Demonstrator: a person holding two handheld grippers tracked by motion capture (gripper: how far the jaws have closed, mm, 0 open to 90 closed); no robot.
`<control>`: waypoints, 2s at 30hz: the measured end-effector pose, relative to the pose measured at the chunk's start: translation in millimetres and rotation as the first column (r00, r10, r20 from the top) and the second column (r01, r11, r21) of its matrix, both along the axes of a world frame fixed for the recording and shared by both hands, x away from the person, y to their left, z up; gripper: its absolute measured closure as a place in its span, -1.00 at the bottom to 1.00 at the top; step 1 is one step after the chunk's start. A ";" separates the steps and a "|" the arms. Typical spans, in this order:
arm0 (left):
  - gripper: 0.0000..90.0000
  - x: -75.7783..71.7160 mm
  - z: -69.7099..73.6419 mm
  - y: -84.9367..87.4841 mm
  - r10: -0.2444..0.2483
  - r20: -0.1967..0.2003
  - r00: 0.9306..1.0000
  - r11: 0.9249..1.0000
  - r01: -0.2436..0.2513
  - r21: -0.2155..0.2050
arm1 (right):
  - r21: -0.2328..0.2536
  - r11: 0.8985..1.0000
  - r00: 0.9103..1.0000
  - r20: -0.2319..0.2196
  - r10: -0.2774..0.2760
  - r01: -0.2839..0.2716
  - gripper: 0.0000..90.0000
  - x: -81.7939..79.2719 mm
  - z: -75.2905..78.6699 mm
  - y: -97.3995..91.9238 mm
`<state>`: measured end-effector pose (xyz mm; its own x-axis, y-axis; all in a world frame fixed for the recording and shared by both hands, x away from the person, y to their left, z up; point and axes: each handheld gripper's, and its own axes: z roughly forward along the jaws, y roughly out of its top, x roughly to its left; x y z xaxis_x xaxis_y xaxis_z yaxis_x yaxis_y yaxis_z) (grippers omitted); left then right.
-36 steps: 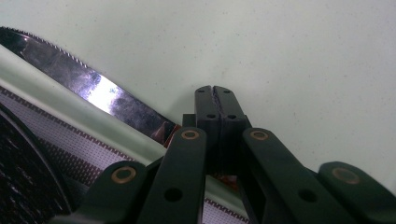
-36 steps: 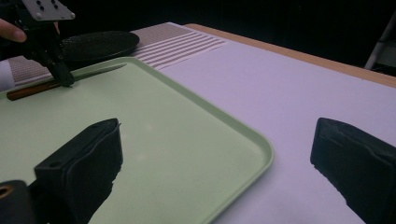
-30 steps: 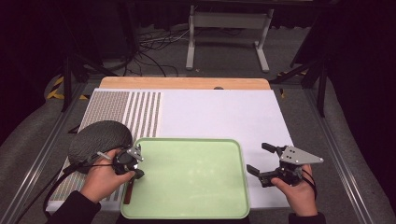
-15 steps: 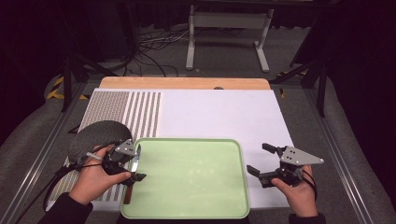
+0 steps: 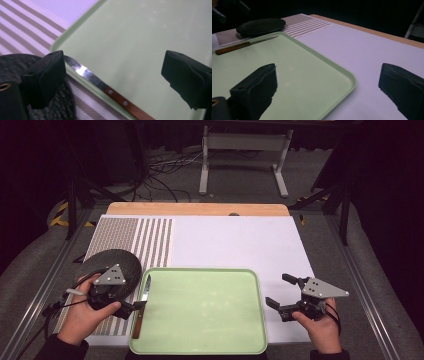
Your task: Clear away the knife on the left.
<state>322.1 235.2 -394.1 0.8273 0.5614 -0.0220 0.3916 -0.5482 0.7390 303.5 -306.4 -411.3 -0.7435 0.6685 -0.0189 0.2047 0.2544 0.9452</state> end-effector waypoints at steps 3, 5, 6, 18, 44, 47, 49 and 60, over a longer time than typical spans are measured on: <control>-0.86 -4.0 -2.2 9.9 0.012 0.015 1.000 0.999 -0.011 -0.042 | -0.003 1.000 1.000 -0.001 0.001 -0.001 -0.94 0.4 -0.5 0.7; -0.86 -6.5 -3.9 17.1 0.016 0.023 1.000 0.997 -0.014 -0.077 | -0.004 1.000 1.000 0.000 0.004 -0.004 -0.94 0.5 -0.7 1.6; -0.86 -8.2 -4.6 19.7 0.027 0.040 0.999 0.997 -0.024 -0.077 | -0.004 1.000 1.000 0.000 0.004 -0.004 -0.94 0.7 -0.8 1.8; -0.85 -21.3 -26.0 51.2 0.063 0.112 0.992 0.969 -0.034 -0.246 | -0.005 1.000 1.000 0.003 0.005 -0.005 -0.94 0.6 -1.1 2.2; -0.87 -27.4 -75.3 76.9 0.118 0.180 0.977 0.953 -0.061 -0.296 | 0.001 1.000 1.000 0.011 0.002 -0.002 -0.95 0.2 -4.4 -2.1; -0.87 -27.2 -78.9 77.5 0.117 0.169 0.979 0.950 -0.061 -0.305 | 0.005 1.000 1.000 0.007 0.000 0.000 -0.95 0.2 -6.5 -3.5; -0.87 -26.9 -78.7 77.2 0.122 0.167 0.978 0.945 -0.063 -0.321 | 0.008 1.000 1.000 0.001 -0.002 0.002 -0.95 -0.1 -9.3 -4.4; -0.90 -26.9 -73.5 79.6 0.121 0.174 0.977 0.932 -0.052 -0.359 | 0.008 1.000 1.000 -0.008 -0.011 0.011 -0.95 -0.8 -13.6 -6.9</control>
